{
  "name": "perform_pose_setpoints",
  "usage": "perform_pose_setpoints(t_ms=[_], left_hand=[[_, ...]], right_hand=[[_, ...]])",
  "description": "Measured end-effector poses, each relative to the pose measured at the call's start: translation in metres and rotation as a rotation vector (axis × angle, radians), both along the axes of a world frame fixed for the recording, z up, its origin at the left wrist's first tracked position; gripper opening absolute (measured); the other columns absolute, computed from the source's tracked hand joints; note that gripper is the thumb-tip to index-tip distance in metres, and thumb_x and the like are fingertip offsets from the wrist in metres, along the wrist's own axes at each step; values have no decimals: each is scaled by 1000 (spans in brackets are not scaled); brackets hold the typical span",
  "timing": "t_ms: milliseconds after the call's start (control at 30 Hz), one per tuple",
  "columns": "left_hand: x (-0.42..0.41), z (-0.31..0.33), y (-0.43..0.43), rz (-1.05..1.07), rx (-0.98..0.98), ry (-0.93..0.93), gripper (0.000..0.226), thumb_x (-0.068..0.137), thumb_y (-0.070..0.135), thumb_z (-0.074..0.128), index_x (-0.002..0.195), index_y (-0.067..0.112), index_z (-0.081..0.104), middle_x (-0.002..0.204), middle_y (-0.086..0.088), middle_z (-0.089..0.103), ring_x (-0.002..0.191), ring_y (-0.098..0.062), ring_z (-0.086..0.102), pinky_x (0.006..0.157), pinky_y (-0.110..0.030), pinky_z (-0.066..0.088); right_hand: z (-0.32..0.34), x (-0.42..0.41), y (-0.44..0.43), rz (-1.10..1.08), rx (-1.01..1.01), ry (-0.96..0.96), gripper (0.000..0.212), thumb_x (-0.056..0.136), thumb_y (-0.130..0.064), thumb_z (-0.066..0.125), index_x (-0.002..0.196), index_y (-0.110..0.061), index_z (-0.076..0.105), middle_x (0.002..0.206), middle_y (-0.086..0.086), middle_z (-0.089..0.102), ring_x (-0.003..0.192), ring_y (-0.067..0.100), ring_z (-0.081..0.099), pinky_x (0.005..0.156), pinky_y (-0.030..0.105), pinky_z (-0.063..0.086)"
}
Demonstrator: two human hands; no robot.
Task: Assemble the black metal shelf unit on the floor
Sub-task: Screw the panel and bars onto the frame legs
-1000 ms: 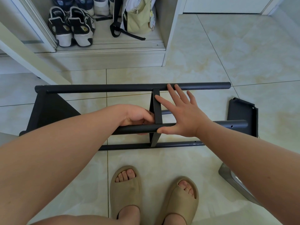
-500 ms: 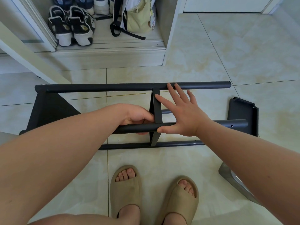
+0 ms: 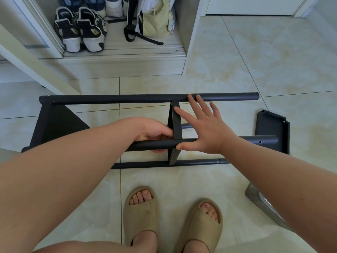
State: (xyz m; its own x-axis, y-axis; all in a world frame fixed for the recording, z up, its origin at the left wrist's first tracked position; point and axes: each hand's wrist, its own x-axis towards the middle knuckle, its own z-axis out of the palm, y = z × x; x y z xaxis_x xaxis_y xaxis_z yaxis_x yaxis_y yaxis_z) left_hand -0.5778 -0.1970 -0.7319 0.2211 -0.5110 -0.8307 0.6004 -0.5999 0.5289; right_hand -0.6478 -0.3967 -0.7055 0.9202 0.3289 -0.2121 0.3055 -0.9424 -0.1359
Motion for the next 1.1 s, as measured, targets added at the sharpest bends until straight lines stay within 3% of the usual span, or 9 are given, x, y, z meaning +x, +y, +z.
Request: perform_pose_setpoints(t_ms=[200, 367, 500, 600, 767, 867, 1000, 1100], left_hand=[[-1, 3, 1, -3, -67, 24, 14, 97, 11, 53, 90, 14, 65, 73, -2, 68, 57, -13, 62, 58, -26, 51], [0, 1, 4, 54, -96, 3, 15, 96, 5, 53, 93, 15, 63, 85, -7, 69, 69, -19, 64, 74, -36, 51], [-1, 1, 1, 54, -9, -3, 15, 98, 21, 56, 94, 16, 70, 83, -4, 70, 83, -20, 62, 89, -39, 52], [-2, 2, 0, 3, 37, -36, 14, 97, 23, 58, 98, 15, 70, 80, -1, 72, 81, -17, 63, 85, -35, 54], [-1, 4, 0, -5, -21, -15, 20, 96, 15, 57, 83, 16, 72, 76, -3, 70, 65, -15, 62, 72, -29, 53], [-1, 2, 3, 0, -56, -3, 23, 95, 10, 56, 80, 17, 72, 80, -4, 70, 68, -16, 62, 75, -31, 51], [0, 2, 5, 46, -71, -13, 16, 94, 4, 56, 96, 15, 66, 93, -8, 70, 78, -20, 65, 83, -37, 52], [-1, 3, 3, 64, -38, -5, 13, 95, 9, 55, 97, 15, 67, 92, -7, 68, 84, -21, 62, 90, -40, 51]], right_hand=[[-1, 0, 0, 1, 1, -3, 109, 66, -97, 25, 158, -46, -4, 168, 3, -21, 153, 25, -24, 124, 58, -4], [-1, 1, -1, 1, 2, -8, 109, 67, -97, 25, 158, -47, -4, 168, 4, -21, 153, 25, -23, 124, 57, -5], [-1, 1, 0, 1, -1, -5, 109, 67, -97, 25, 158, -47, -5, 168, 3, -21, 153, 25, -24, 124, 57, -5], [-1, 0, -1, 1, 0, -6, 109, 66, -97, 25, 158, -47, -5, 168, 3, -21, 153, 25, -24, 124, 57, -4], [-2, 1, -1, 2, 5, -9, 109, 67, -97, 25, 158, -46, -4, 168, 3, -21, 153, 25, -23, 124, 58, -4], [-2, 1, -1, 2, 8, -11, 109, 66, -97, 25, 158, -47, -3, 168, 3, -20, 154, 25, -23, 124, 58, -3], [-2, 1, -1, -1, 7, -11, 108, 66, -98, 25, 158, -47, -3, 168, 3, -20, 153, 25, -23, 124, 57, -4], [-2, 1, -1, -2, 6, -12, 108, 66, -97, 25, 158, -47, -4, 168, 3, -20, 153, 24, -23, 124, 58, -4]])
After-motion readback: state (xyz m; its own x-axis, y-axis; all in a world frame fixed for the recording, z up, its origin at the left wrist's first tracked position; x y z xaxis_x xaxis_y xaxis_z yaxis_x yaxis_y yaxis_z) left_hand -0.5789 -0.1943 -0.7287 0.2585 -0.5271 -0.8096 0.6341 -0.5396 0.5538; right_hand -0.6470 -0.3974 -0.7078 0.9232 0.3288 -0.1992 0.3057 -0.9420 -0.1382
